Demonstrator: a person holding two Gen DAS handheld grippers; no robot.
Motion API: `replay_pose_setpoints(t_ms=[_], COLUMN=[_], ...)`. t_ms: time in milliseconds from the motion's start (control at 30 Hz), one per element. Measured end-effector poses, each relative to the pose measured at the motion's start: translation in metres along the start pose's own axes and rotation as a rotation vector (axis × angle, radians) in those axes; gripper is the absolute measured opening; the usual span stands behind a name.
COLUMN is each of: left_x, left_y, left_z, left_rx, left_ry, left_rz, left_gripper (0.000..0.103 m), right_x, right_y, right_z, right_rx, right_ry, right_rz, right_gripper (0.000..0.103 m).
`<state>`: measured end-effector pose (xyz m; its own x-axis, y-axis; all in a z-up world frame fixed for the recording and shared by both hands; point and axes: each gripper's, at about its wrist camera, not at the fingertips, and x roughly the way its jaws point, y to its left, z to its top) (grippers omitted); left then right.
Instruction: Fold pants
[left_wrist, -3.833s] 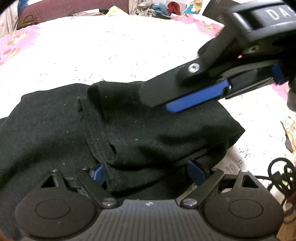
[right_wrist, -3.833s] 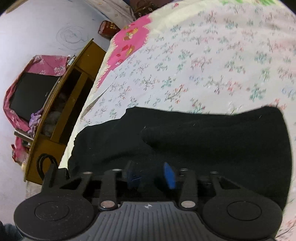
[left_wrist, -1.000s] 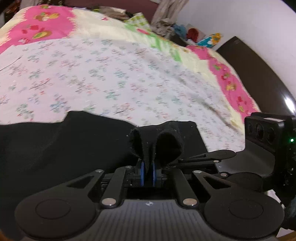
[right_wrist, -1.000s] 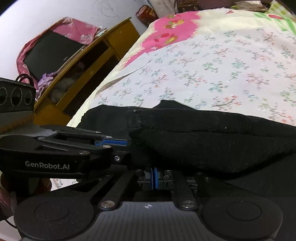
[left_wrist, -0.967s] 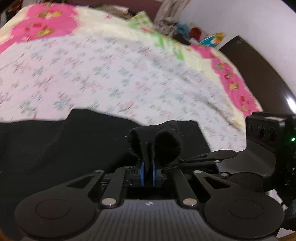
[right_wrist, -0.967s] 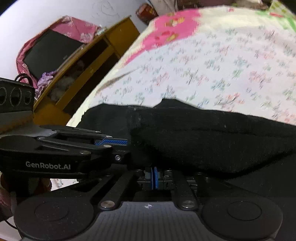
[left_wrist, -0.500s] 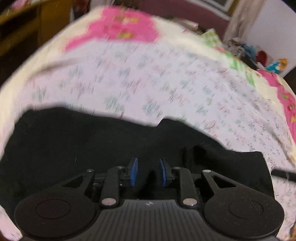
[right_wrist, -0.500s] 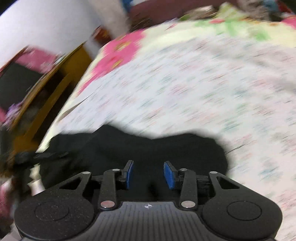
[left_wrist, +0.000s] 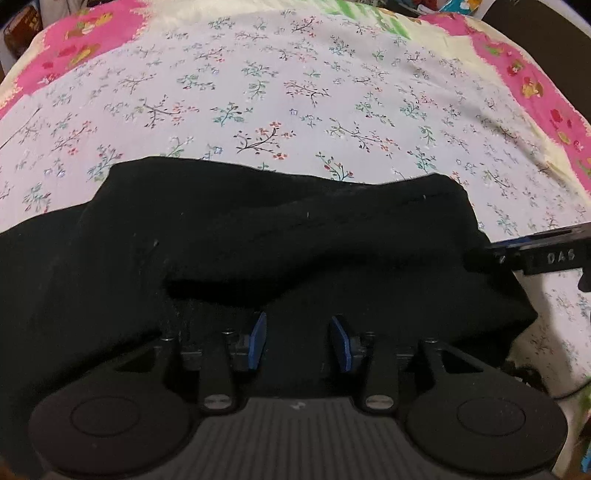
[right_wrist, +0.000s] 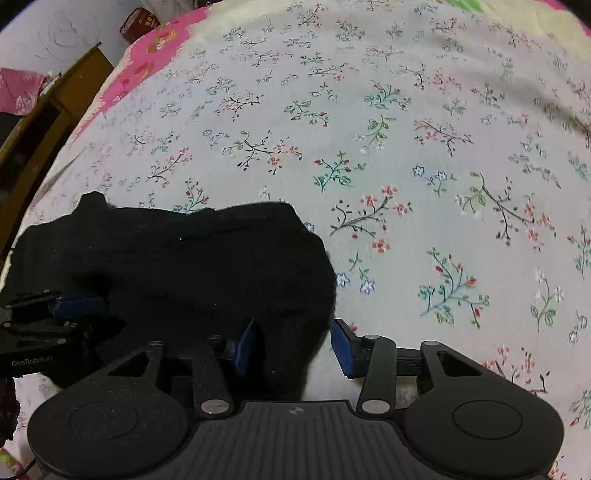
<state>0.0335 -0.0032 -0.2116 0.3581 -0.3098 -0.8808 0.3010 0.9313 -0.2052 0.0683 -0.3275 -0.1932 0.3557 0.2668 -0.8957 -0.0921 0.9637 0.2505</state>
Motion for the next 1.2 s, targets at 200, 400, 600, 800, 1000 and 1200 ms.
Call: replay_pose_setpoints(t_ms=[200,400,600,800,1000,1200], left_x=[-0.032,-0.022,-0.027,-0.052,-0.068,-0.052], left_y=[-0.004,0.004,0.03,0.043,0.061,0.059], left_z=[0.016,0.027,-0.007,-0.024,-0.037,-0.025], left_rx=[0.056,0.093,0.03,-0.084,-0.194,-0.12], left_ry=[-0.117,-0.113,-0.008,0.011,-0.047,-0.096], left_rz=[0.015,0.011,0.024,-0.002,-0.022,0.015], left_gripper=[0.052,0.059,0.059,0.059,0.06,0.06], right_x=[-0.034,-0.023,-0.067,-0.053,-0.046,-0.039], right_y=[0.007,0.002,0.026,0.067,0.084,0.118], right_z=[0.025,0.038,-0.019,-0.038,-0.032,-0.033], right_rx=[-0.067,-0.062,-0.142,-0.213,-0.223,-0.366], right_ry=[-0.166,-0.094,-0.064,-0.06,-0.069,-0.087], right_rz=[0.06,0.101,0.156,0.19,0.203,0.238], right_gripper=[0.031,0.032,0.036,0.036,0.037,0.037])
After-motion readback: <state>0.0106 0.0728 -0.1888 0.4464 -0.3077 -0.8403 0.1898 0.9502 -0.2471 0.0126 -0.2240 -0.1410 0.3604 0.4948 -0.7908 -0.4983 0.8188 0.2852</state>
